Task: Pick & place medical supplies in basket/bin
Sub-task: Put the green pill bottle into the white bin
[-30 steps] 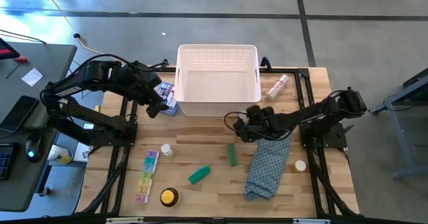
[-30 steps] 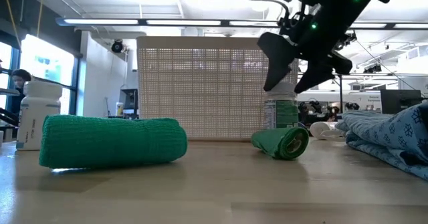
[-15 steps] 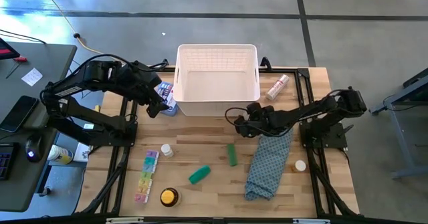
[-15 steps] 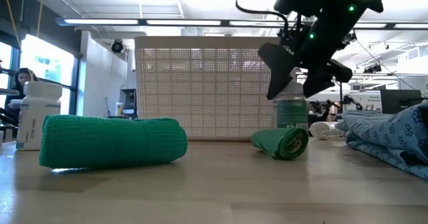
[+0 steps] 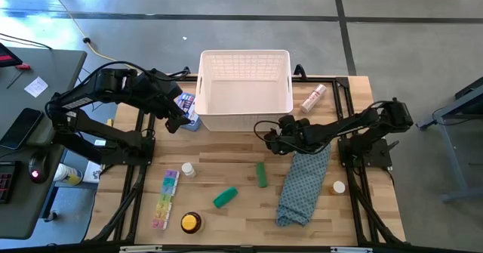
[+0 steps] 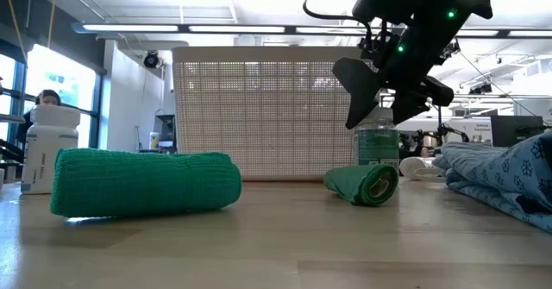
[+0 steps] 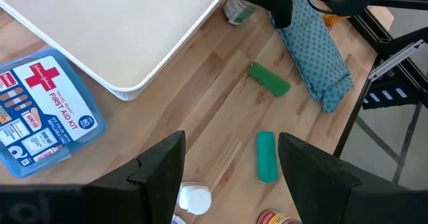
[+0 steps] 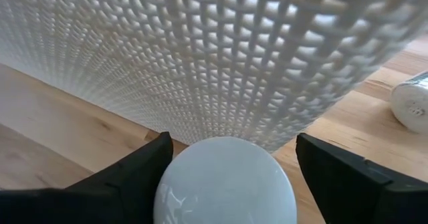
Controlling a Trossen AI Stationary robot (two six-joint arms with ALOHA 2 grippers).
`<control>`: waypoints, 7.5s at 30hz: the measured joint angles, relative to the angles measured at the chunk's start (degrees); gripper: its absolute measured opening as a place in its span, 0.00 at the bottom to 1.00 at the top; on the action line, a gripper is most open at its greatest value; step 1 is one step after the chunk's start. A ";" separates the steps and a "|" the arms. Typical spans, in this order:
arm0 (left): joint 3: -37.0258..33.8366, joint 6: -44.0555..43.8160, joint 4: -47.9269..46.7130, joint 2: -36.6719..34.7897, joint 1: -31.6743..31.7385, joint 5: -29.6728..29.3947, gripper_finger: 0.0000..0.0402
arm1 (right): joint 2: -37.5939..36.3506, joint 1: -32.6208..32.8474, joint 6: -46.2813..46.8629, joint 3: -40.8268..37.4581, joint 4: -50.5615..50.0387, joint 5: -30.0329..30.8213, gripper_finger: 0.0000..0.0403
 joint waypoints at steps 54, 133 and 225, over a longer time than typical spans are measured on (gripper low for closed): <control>-0.02 1.79 7.39 0.02 0.01 -0.25 0.67 | -24.39 3.26 -35.10 4.20 41.91 -8.79 0.52; -0.02 6.00 30.07 1.75 9.40 1.43 0.67 | 13.02 -36.37 -51.20 20.02 32.85 -27.22 0.28; 0.00 8.91 26.62 -4.66 9.42 -5.20 0.67 | 25.41 -35.20 -39.01 43.60 -17.99 -19.03 0.00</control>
